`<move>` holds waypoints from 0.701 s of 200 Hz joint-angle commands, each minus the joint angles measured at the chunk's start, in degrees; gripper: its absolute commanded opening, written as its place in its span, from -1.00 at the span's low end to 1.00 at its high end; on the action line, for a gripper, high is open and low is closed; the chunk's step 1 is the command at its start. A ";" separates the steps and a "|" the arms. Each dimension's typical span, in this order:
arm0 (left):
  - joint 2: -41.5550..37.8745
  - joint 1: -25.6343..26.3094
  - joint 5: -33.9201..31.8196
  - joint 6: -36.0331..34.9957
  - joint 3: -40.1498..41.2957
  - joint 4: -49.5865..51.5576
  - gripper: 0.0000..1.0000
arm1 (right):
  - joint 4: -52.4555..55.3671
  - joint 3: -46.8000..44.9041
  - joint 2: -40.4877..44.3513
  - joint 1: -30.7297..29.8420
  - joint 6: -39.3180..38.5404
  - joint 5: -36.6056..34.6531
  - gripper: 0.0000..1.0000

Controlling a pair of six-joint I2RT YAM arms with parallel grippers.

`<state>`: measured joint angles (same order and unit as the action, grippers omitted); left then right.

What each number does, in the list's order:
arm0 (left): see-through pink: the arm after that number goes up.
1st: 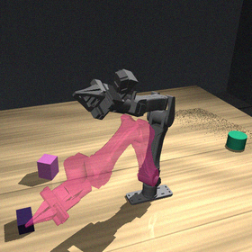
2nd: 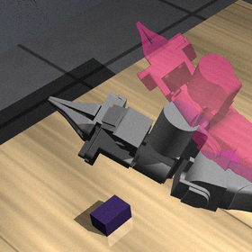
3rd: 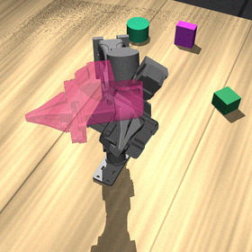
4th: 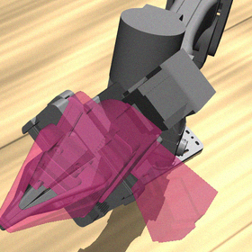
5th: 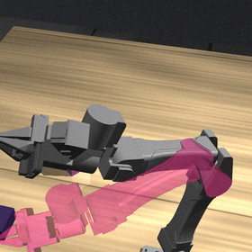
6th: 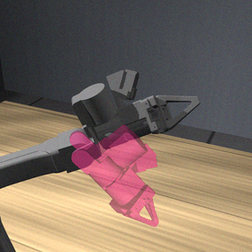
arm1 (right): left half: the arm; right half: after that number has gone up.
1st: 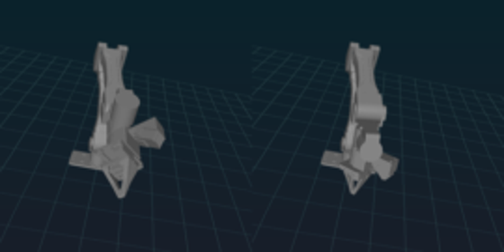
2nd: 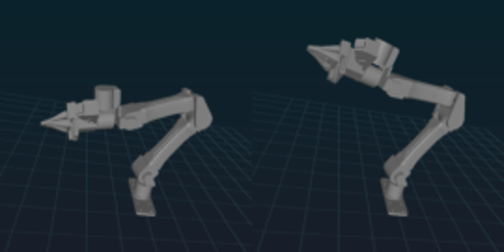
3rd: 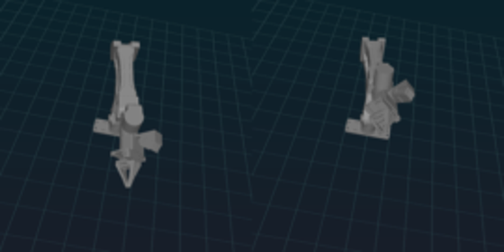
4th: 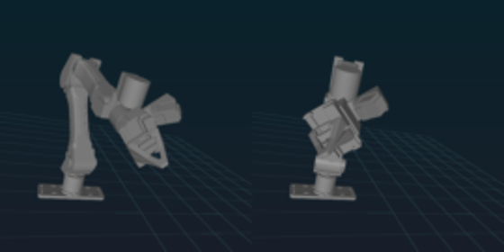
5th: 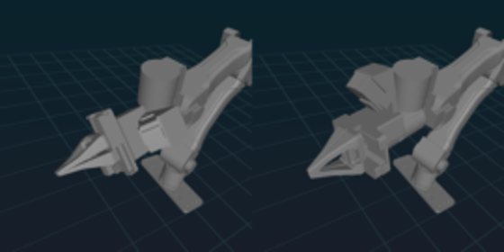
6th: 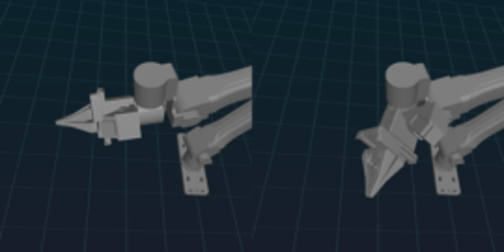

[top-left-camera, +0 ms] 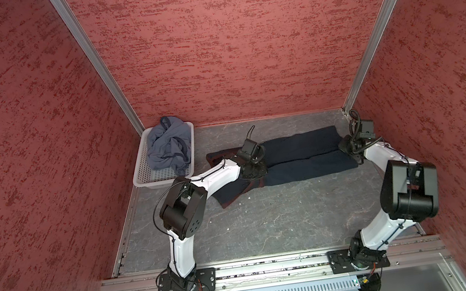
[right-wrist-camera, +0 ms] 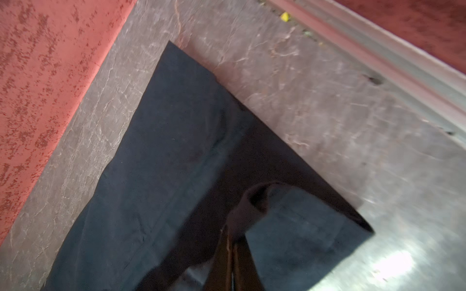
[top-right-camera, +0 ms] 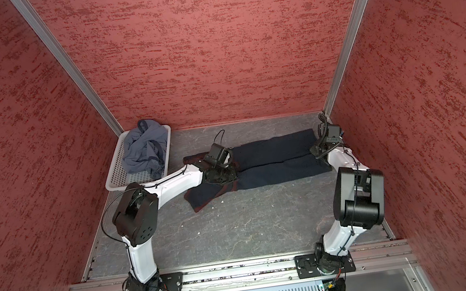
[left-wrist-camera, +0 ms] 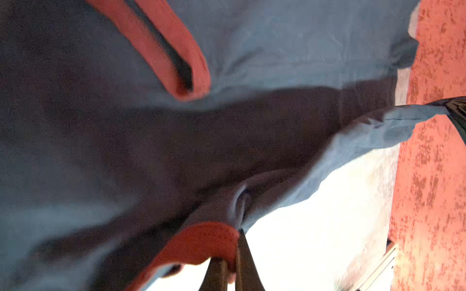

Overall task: Fold and stack tank tops
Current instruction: Fold the tank top at the top-center of the table.

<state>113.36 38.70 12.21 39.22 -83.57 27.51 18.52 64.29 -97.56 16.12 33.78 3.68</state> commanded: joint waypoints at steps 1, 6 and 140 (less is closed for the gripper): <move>3.16 -0.97 1.53 -1.20 -3.73 3.29 -0.83 | -1.87 3.37 -2.51 -0.07 -0.07 -1.58 -0.89; 3.77 -1.12 1.46 -1.33 -4.58 3.68 -0.83 | -2.14 4.03 -3.22 -0.12 -0.12 -1.49 -0.89; 4.26 -4.64 -8.25 -3.04 -8.23 8.91 0.16 | 0.41 9.07 -6.11 -1.65 -2.06 -5.84 -0.08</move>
<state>122.56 34.35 10.31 38.06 -93.14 34.83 18.39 74.43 -109.03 15.73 32.67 1.19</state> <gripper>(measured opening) 0.550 0.440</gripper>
